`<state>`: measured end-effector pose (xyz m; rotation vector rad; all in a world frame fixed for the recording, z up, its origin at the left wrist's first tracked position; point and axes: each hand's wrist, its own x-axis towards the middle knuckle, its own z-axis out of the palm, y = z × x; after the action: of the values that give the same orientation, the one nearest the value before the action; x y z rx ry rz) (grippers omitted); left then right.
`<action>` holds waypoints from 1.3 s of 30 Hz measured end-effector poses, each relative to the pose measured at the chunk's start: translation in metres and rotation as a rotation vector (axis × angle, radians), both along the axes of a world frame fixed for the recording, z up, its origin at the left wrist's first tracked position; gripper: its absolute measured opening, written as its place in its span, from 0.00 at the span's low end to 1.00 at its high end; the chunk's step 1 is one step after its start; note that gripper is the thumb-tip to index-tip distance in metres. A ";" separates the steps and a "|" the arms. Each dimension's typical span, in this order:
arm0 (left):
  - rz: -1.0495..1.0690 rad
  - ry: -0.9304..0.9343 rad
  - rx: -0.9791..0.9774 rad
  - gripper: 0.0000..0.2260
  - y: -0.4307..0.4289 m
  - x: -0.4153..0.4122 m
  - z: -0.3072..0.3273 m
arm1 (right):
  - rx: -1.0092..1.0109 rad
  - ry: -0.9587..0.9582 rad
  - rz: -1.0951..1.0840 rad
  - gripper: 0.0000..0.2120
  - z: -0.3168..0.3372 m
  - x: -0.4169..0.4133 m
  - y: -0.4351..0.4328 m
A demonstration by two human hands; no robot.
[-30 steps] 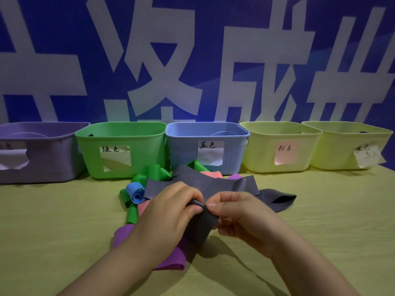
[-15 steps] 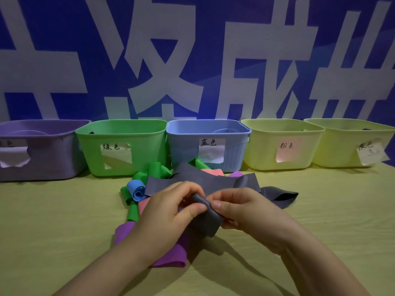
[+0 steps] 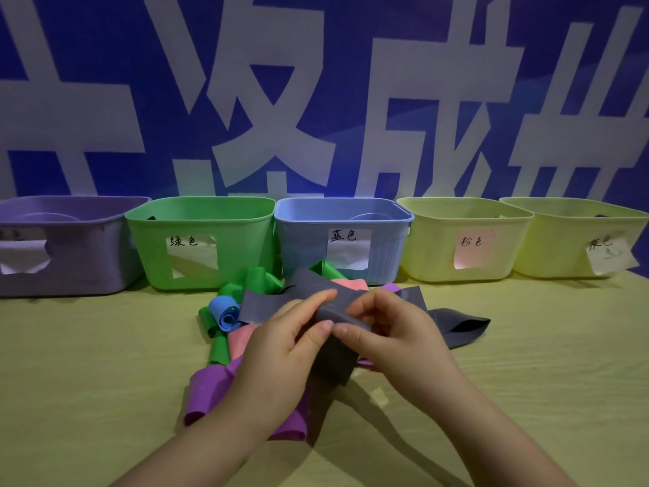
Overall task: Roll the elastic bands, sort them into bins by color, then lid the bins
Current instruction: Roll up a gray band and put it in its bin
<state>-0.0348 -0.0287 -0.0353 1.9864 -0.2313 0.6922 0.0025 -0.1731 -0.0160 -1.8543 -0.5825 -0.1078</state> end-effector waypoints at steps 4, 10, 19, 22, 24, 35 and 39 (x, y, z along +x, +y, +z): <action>0.019 0.042 0.124 0.30 -0.016 -0.007 -0.002 | 0.172 0.086 -0.056 0.08 -0.001 0.001 0.004; 0.190 -0.056 0.264 0.31 -0.017 0.001 -0.011 | 0.079 -0.004 -0.141 0.10 -0.006 -0.012 0.017; 0.075 -0.126 0.323 0.29 -0.016 0.002 -0.007 | 0.508 0.635 0.368 0.08 0.006 -0.004 0.003; 0.029 -0.149 0.323 0.28 -0.014 0.000 -0.004 | 0.512 0.731 0.446 0.15 0.007 0.002 -0.003; 0.004 -0.162 0.329 0.28 -0.012 -0.001 -0.002 | 0.509 0.762 0.435 0.18 0.006 0.005 -0.005; 0.062 -0.236 0.405 0.25 -0.007 -0.002 0.002 | 0.430 0.724 0.383 0.11 0.009 0.001 -0.009; 0.058 -0.248 0.465 0.27 -0.004 0.000 0.000 | 0.304 0.612 0.335 0.11 0.007 0.001 -0.009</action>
<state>-0.0348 -0.0323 -0.0353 2.3493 -0.5244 0.9929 0.0035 -0.1822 -0.0086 -1.3723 -0.4058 0.5477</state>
